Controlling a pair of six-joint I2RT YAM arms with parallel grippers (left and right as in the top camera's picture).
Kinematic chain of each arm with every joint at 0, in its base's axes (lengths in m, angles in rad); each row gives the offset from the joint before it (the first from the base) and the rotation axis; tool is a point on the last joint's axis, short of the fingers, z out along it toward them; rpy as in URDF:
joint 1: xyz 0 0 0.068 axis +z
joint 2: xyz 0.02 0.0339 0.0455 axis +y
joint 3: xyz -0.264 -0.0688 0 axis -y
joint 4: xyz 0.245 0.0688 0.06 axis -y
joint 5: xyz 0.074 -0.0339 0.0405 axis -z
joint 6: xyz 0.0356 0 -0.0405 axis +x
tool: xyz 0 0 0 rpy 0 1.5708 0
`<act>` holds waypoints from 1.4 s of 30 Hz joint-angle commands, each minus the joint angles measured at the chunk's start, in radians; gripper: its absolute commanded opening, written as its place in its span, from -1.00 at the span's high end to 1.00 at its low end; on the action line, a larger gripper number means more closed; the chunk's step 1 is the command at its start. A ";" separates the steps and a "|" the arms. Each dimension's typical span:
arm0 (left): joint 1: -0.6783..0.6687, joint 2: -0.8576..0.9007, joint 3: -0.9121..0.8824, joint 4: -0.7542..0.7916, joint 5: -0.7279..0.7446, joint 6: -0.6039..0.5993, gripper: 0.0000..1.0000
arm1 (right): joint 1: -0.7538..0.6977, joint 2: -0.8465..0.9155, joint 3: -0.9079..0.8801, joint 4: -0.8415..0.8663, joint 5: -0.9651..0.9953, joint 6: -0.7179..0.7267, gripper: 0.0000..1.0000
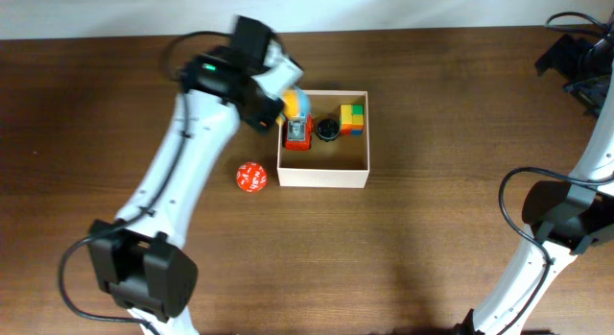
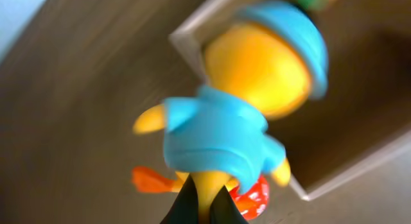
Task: Pack container
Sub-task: 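Lift the duck and carry it right over the box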
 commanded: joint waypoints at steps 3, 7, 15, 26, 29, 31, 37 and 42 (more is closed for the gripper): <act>-0.139 0.001 0.022 0.000 0.026 0.370 0.96 | 0.005 0.000 0.010 -0.005 -0.001 0.001 -0.97; -0.179 0.001 0.022 0.002 0.043 0.414 0.96 | 0.005 0.000 0.010 -0.005 -0.001 0.001 -0.98; -0.184 0.045 0.019 0.005 0.119 0.420 0.96 | 0.005 0.000 0.010 -0.005 -0.001 0.001 -0.98; -0.179 0.182 0.019 0.008 0.089 0.419 0.96 | 0.005 0.000 0.010 -0.005 -0.001 0.001 -0.97; -0.170 0.199 0.019 0.013 0.090 0.418 0.96 | 0.005 0.000 0.010 -0.005 -0.001 0.001 -0.97; -0.161 0.203 0.019 0.012 0.090 0.408 0.96 | 0.005 0.000 0.010 -0.005 -0.001 0.001 -0.97; -0.106 0.203 0.019 -0.009 0.093 0.325 0.96 | 0.005 0.000 0.010 -0.006 -0.001 0.001 -0.97; -0.066 0.203 0.019 -0.042 0.164 0.303 0.96 | 0.005 0.000 0.010 -0.005 -0.001 0.001 -0.97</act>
